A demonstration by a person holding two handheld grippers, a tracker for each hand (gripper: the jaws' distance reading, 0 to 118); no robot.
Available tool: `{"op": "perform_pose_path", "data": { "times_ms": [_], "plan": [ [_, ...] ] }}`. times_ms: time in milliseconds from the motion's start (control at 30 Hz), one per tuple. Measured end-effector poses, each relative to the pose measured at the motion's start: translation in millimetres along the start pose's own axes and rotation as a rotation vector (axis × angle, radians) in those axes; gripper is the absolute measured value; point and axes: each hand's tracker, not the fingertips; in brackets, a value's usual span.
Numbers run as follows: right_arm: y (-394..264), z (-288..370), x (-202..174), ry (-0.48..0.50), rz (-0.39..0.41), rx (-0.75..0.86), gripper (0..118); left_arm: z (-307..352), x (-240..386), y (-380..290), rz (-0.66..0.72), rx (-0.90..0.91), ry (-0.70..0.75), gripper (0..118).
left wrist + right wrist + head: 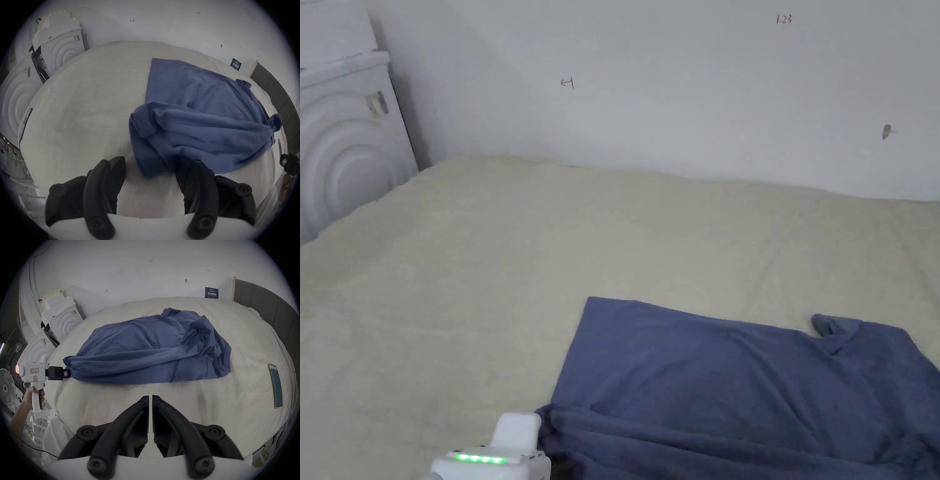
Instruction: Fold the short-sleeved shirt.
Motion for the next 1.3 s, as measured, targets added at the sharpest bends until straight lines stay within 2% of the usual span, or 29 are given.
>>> {"op": "perform_pose_path", "data": {
  "times_ms": [33,67,133,167,300,400,500,533,567,600,633,667,800,933,1233,1300],
  "plan": [
    [-0.5,0.1,1.2,0.0,-0.005,-0.002,8,-0.2,4.0,-2.8,-0.038,0.007,0.024,64],
    [-0.6,0.0,2.4,-0.002,-0.012,-0.002,8,3.2,7.4,-3.9,-0.071,0.026,0.033,55],
    [-0.4,-0.5,5.4,-0.002,-0.023,-0.002,8,6.6,9.5,-5.1,-0.093,0.037,0.015,13],
    [-0.7,-0.1,6.3,-0.009,-0.028,0.0,8,7.4,11.7,-4.1,-0.09,0.035,0.014,5],
    [-2.0,4.0,17.2,-0.02,-0.061,0.01,8,3.8,27.7,-3.8,-0.167,0.022,0.081,4],
    [-2.1,13.3,31.0,-0.049,-0.086,0.032,8,9.8,26.2,-2.4,-0.148,0.024,0.068,4],
    [0.6,24.4,50.2,-0.132,-0.092,0.052,10,16.0,17.9,0.2,-0.087,0.019,0.028,4],
    [2.5,25.4,57.2,-0.167,-0.081,0.048,15,17.7,17.3,0.4,-0.088,0.022,0.028,4],
    [4.7,26.1,64.5,-0.191,-0.078,0.04,34,19.7,17.7,0.6,-0.088,0.025,0.029,4],
    [7.1,25.2,71.8,-0.191,-0.081,0.029,76,21.0,18.2,1.6,-0.089,0.022,0.026,4],
    [9.2,23.3,80.0,-0.191,-0.085,0.017,103,21.7,17.7,2.7,-0.092,0.022,0.027,4],
    [10.8,20.7,87.5,-0.19,-0.09,0.006,116,23.2,18.4,2.5,-0.098,0.027,0.03,4],
    [24.5,4.5,116.1,-0.234,-0.147,0.016,118,27.0,19.2,5.1,-0.105,0.03,0.031,4],
    [39.4,-20.8,130.9,-0.206,-0.184,-0.004,117,28.1,18.7,6.8,-0.087,0.027,0.029,4],
    [51.8,-83.0,116.1,-0.199,-0.124,-0.122,117,25.6,17.1,7.2,-0.09,0.019,0.032,4],
    [49.6,-99.8,115.5,-0.25,-0.116,-0.207,117,24.3,16.8,6.7,-0.085,0.016,0.031,4]
  ]
}}
